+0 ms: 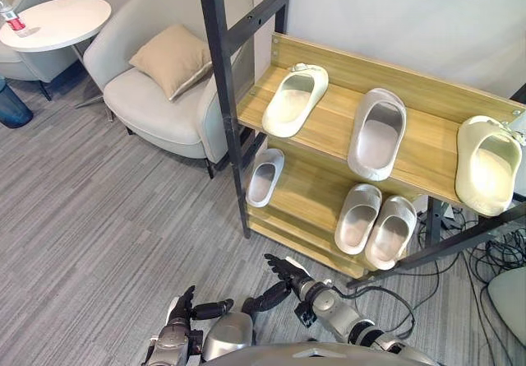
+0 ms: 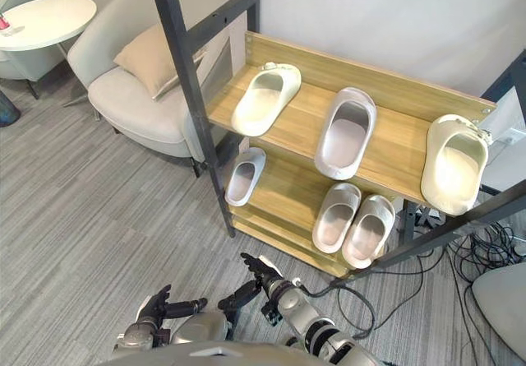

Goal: Organize the slippers on the shoe rack

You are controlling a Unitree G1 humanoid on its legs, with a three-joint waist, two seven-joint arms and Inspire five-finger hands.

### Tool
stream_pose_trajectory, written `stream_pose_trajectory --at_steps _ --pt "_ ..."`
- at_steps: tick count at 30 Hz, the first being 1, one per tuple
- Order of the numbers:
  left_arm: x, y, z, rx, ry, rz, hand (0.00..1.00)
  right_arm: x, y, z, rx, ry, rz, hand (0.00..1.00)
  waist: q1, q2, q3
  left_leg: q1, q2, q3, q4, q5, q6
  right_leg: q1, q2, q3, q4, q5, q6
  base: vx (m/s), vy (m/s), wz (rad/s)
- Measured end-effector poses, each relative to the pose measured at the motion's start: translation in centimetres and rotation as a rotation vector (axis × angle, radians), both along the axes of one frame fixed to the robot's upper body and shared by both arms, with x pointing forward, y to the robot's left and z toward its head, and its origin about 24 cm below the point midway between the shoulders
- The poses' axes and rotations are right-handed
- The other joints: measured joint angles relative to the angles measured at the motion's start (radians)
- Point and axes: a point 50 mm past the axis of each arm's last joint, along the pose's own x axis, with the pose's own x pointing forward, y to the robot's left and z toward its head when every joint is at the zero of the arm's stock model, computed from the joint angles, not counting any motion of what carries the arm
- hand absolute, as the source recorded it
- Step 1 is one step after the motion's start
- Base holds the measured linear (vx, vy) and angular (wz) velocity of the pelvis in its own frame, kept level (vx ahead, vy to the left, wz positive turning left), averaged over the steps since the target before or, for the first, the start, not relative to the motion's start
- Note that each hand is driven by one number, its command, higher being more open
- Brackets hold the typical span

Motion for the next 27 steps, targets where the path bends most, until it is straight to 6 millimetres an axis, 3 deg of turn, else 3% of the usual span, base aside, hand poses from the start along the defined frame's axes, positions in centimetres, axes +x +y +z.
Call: stream_pose_trajectory --at_steps 1,2,3,4,5,6,7,10,14,17,20,27 --pt "-0.3 0.1 0.0 0.017 0.001 0.013 1.0 0.8 1.8 7.1 0.325 -0.162 0.088 1.0 0.007 -0.005 -0.001 0.024 0.015 0.043 -0.019 -0.004 -0.008 -0.01 0.01 0.047 -0.001 0.004 -0.005 0.02 -0.042 -0.75" --pt "-0.6 0.1 -0.1 0.024 0.004 0.015 1.0 0.9 2.5 11.8 0.523 -0.288 0.134 1.0 0.0 -0.005 -0.002 0.035 0.019 0.061 -0.023 -0.007 -0.011 -0.007 0.015 0.066 -0.003 0.007 -0.005 0.03 -0.023 -0.79" --pt "-0.6 0.1 -0.1 0.029 0.006 0.015 1.0 0.9 2.7 15.0 0.657 -0.382 0.153 1.0 -0.003 -0.003 -0.005 0.041 0.021 0.069 -0.023 -0.01 -0.011 -0.007 0.015 0.075 -0.003 0.01 0.0 0.04 -0.014 -0.52" --pt "-0.5 -0.1 -0.1 0.039 0.01 -0.01 1.0 0.7 2.3 21.6 0.946 -0.606 0.144 1.0 -0.017 -0.002 -0.018 0.046 0.025 0.09 -0.016 -0.013 -0.006 -0.009 0.016 0.095 -0.005 0.013 -0.001 0.06 0.006 -0.43" --pt "-0.5 -0.1 -0.1 0.048 0.018 -0.04 1.0 0.2 1.0 26.1 1.148 -0.785 0.113 1.0 -0.03 -0.002 -0.03 0.047 0.022 0.095 -0.009 -0.018 -0.003 -0.006 0.02 0.103 -0.012 0.016 -0.003 0.08 0.007 -0.34" --pt "-0.6 -0.1 -0.2 0.055 0.026 -0.061 1.0 0.0 -0.2 28.2 1.238 -0.885 0.1 1.0 -0.036 -0.003 -0.039 0.047 0.021 0.094 -0.007 -0.019 -0.001 -0.002 0.021 0.106 -0.018 0.02 -0.005 0.09 0.004 -0.16" --pt "-0.8 0.0 -0.2 0.058 0.033 -0.065 1.0 -0.3 -2.6 30.3 1.335 -1.024 0.054 1.0 -0.045 -0.006 -0.048 0.054 0.019 0.093 -0.006 -0.021 0.0 0.011 0.019 0.109 -0.027 0.023 -0.007 0.06 0.002 -0.08" --pt "-1.7 0.1 -0.4 0.06 0.055 -0.059 1.0 -0.6 -4.8 30.4 1.387 -1.09 -0.05 1.0 -0.075 0.001 -0.053 0.074 0.02 0.099 -0.006 -0.034 0.0 0.024 0.019 0.125 -0.027 0.022 -0.007 0.02 0.008 -0.14" --pt "-1.9 -0.4 -0.5 0.051 0.062 -0.069 1.0 1.7 -3.6 25.0 1.171 -0.84 -0.165 1.0 -0.077 0.024 -0.054 0.091 0.028 0.108 -0.026 -0.034 -0.011 0.019 0.026 0.144 -0.017 0.017 -0.014 -0.06 -0.002 -0.12" --pt "-2.0 -0.4 -0.5 0.053 0.064 -0.075 1.0 1.9 -3.3 23.3 1.093 -0.779 -0.208 1.0 -0.069 0.024 -0.054 0.104 0.029 0.105 -0.057 -0.017 -0.011 0.018 0.028 0.143 -0.018 0.016 -0.015 0.0 0.0 0.0" --pt "-2.1 -0.4 -0.5 0.053 0.064 -0.076 1.0 2.0 -3.8 23.5 1.062 -0.828 -0.238 1.0 -0.072 0.023 -0.055 0.104 0.027 0.104 -0.062 -0.01 -0.005 0.017 0.028 0.142 -0.018 0.018 -0.011 0.0 0.0 0.0" --pt "-2.3 -0.4 -0.5 0.054 0.058 -0.078 1.0 3.0 -7.8 24.6 0.799 -1.145 -0.488 1.0 -0.08 0.022 -0.055 0.106 0.023 0.098 -0.062 -0.009 -0.003 0.021 0.027 0.14 -0.019 0.018 -0.011 0.01 -0.002 0.02"
